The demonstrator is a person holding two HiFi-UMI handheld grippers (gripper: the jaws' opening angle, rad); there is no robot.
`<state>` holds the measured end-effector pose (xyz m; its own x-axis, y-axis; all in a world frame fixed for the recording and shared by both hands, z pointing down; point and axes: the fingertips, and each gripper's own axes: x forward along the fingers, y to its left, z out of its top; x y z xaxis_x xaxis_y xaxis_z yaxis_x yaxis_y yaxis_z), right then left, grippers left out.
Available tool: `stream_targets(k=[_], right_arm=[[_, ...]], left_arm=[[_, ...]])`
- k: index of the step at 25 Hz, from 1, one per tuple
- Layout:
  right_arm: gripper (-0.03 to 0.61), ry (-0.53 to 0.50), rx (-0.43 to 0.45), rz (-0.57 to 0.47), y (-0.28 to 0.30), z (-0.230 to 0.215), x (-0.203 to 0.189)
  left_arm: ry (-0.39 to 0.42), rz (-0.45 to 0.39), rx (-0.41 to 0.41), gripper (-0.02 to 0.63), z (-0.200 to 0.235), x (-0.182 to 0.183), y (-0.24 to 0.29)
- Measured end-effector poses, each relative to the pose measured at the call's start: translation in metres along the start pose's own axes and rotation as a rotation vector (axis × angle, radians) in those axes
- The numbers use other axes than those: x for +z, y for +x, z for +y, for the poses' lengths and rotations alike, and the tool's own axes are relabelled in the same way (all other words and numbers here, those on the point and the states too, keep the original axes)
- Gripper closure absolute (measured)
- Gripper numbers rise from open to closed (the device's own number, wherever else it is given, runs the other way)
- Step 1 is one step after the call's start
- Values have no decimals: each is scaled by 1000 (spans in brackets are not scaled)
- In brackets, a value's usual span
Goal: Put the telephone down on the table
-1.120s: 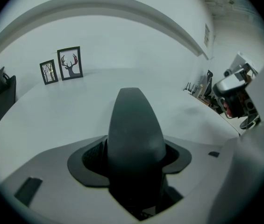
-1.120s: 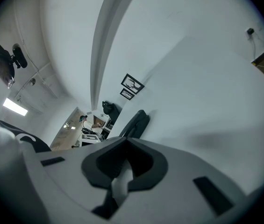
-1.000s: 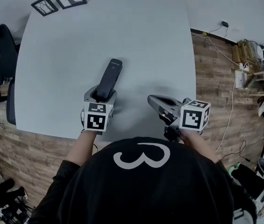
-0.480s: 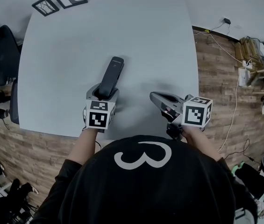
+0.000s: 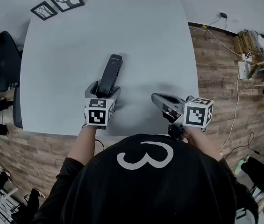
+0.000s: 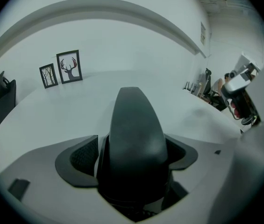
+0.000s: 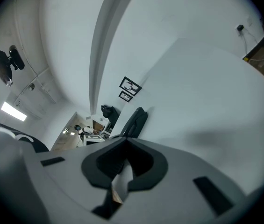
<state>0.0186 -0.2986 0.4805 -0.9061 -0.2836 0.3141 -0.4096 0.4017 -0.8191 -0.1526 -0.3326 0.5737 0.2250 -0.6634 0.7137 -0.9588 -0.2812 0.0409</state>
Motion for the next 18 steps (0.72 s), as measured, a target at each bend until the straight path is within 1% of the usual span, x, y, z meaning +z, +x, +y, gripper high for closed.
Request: stream_targets(k=[3, 6, 8, 10, 11, 13, 14, 16, 18], right_arm=[[569, 15, -8, -17, -8, 3, -8], [569, 3, -25, -40, -16, 10, -16], [569, -13, -33, -55, -20, 17, -22], [569, -36, -40, -64, -23, 26, -28], [569, -49, -42, -69, -24, 30, -30], [569, -74, -45, -83, -27, 42, -34], [569, -92, -46, -91, -29, 49, -36], [569, -150, -50, -110, -32, 68, -38], [569, -225, -52, -132, -34, 89, -40]], left_arm=[[13, -44, 16, 190, -1, 5, -7], [13, -112, 37, 187, 2, 15, -21], [-29, -167, 52, 187, 9, 23, -38], [-105, -225, 72, 189, 23, 33, -61], [-150, -253, 69, 189, 28, 40, -73], [-229, -303, 27, 189, 31, 53, -99], [-253, -328, -7, 189, 28, 60, -114], [-267, -377, -85, 190, 16, 71, -145], [-258, -417, -151, 192, 2, 78, -176]])
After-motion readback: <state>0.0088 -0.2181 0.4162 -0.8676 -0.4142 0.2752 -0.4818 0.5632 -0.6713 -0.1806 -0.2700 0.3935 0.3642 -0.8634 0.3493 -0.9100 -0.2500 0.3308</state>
